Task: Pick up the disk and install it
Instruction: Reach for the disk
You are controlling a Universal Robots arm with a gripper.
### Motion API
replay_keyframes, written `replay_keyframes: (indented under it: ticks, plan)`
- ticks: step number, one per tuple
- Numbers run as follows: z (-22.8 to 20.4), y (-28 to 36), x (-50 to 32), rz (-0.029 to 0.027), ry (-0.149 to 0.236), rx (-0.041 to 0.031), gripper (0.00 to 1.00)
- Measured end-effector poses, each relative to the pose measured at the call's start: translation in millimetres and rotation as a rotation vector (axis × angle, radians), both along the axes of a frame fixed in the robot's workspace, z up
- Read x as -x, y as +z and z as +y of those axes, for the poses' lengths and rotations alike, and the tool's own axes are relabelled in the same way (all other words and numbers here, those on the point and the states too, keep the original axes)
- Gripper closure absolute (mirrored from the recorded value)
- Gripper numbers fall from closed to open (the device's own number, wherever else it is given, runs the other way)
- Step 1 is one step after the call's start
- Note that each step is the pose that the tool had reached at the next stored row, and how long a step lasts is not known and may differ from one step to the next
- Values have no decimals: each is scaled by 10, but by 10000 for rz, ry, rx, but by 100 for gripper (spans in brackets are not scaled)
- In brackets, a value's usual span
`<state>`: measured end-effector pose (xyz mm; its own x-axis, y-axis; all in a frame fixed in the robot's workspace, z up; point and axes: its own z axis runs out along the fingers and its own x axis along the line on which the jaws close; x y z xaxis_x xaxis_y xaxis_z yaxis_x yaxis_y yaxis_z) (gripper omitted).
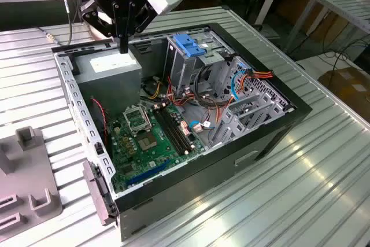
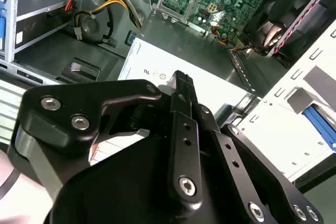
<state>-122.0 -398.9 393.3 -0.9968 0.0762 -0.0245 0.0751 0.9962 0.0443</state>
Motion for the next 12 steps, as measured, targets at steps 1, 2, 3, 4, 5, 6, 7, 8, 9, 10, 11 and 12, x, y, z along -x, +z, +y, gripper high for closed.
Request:
replay_keyframes:
  ticks: [1, 2, 3, 4, 5, 6, 7, 8, 9, 10, 11, 12]
  plan:
    - [0, 0, 14, 0, -1, -1, 90]
    - [0, 0, 28, 0, 0, -1, 90]
    - [0, 0, 41, 0, 0, 0, 90]
    - [0, 0, 49, 0, 0, 0, 90]
    - [0, 0, 54, 0, 0, 0, 90]
    - [0, 0, 59, 0, 0, 0, 90]
    - [0, 0, 66, 0, 0, 0, 90]
    - [0, -1, 71, 0, 0, -1, 90]
    - [0, -1, 77, 0, 0, 0, 90]
    - [0, -1, 82, 0, 0, 0, 90]
    - [0, -1, 89, 0, 0, 0, 90]
    - [0, -1, 94, 0, 0, 0, 90]
